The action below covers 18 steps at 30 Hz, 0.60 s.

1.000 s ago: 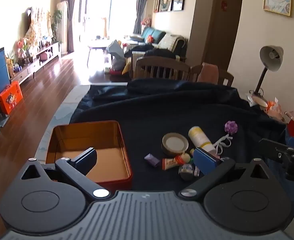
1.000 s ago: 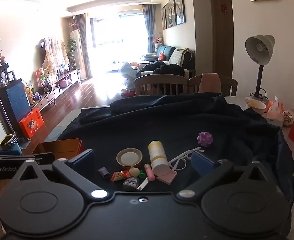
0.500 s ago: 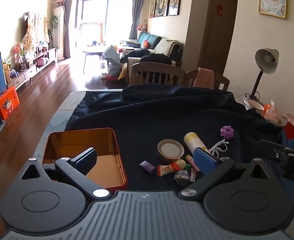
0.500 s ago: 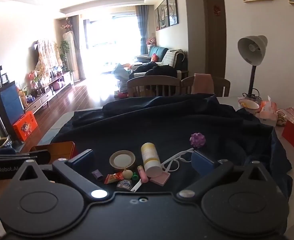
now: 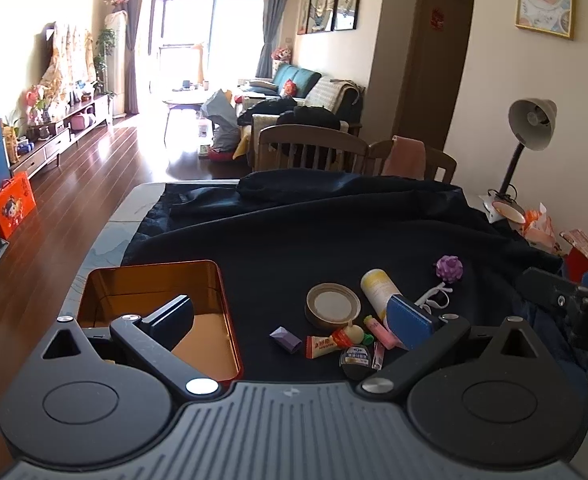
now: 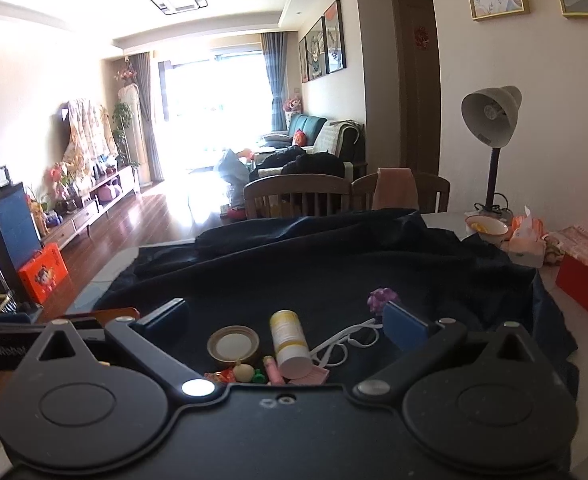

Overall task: Organize rigid objects
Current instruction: 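Move both tools toward the yellow bottle and purple plush toy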

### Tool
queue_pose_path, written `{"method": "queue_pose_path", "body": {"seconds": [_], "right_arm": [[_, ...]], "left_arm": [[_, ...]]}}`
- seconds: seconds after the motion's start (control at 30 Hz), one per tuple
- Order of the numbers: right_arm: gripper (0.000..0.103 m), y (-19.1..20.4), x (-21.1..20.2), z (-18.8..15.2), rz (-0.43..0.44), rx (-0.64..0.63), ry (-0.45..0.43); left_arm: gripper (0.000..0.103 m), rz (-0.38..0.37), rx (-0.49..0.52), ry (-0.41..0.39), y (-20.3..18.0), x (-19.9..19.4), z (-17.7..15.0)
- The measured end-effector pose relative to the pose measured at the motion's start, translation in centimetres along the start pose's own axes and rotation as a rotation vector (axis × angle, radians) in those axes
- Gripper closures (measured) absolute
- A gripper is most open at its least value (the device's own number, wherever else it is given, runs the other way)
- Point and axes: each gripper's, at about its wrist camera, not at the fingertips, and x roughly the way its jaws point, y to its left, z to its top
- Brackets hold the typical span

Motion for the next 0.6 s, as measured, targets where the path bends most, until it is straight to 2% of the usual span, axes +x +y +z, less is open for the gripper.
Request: {"method": "queue_pose_path", "body": {"seconds": [0.27,0.6], "right_arm": [[0.000,-1.9,1.2,-0.1,-0.006,0.024,0.043],[0.007,-4.2,4.9,-0.6,0.055,-0.011,0.131]], "left_arm": [[0.000,-0.030,-0.032,0.029,-0.5,1.0,0.1],[0.000,0.016,-0.048,0.065,-2.2,3.4,0.1]]}}
